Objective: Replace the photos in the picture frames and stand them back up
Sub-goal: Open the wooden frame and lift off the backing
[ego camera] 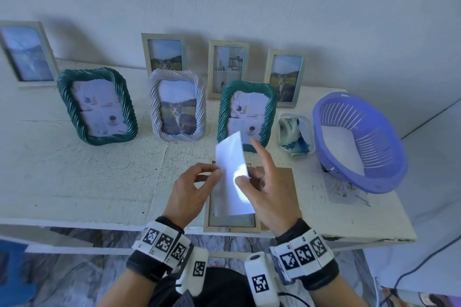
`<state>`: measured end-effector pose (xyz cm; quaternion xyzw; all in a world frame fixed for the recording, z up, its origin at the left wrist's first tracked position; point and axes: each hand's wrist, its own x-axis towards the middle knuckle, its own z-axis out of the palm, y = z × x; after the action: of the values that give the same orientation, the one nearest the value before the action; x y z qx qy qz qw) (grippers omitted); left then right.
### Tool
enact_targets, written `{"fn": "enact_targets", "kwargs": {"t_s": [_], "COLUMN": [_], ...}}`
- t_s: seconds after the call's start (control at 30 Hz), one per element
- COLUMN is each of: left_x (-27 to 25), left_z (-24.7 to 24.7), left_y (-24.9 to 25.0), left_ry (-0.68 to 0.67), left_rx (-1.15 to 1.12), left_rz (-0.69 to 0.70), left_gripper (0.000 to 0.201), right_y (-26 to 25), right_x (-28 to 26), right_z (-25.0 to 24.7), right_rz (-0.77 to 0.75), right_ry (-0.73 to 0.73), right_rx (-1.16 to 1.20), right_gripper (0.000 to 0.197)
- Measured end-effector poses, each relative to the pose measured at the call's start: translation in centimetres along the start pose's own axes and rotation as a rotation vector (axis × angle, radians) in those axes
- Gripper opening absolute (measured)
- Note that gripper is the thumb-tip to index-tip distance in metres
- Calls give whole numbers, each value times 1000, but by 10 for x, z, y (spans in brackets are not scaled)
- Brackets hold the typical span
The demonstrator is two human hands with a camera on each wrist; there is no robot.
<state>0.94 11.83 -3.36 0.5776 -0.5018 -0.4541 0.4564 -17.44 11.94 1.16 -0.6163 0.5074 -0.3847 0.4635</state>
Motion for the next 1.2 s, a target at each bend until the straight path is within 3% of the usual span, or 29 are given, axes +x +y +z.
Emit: {"fn": "enact_targets", "kwargs": {"t_s": [0.07,0.13,0.17,0.27,0.37,0.43,0.5,0.6,0.77,0.93,1.1,1.2], "left_x": [-3,-4,-4,-6,-7,-6,-4,4,33,53,76,89], "left_z": [3,5,6,13,19,24,28,34,47,82,140,173], "left_y": [2,5,7,16,26,29,29,28,33,54,70,77], "left_ry": [-89,-109,-102,-68,-16,-31,-65,-144,-229,-348,-479,-551], "left_rx": [-76,-243,-308,-382,-442,-457,-431,-243,45,315,572,703], "left_rz": [-90,-243,-278,-189,-236,-233,-203,-108,-70,223,490,564], "left_gripper": [54,60,59,40,33,30,29,23,18,22,34,42], "right_y": [-10,-16,-17,-7,14,24,30,36,57,82,101,106], "right_x": [-3,-5,-6,-7,-7,-7,-12,-26,-57,-90,-111,-115], "right_z": [0,1,2,2,-7,-14,-23,-42,-86,-133,-159,-165], "right_rz": [-5,28,44,2,29,124,226,291,357,448,535,553], "right_ry": [-69,-132,-129,-38,60,62,31,57,278,482,556,571], "right_rx": [87,119,105,-33,-232,-147,18,114,134,135,119,28], "right_gripper": [71,71,67,50,47,42,23,18,21,18,12,10]}}
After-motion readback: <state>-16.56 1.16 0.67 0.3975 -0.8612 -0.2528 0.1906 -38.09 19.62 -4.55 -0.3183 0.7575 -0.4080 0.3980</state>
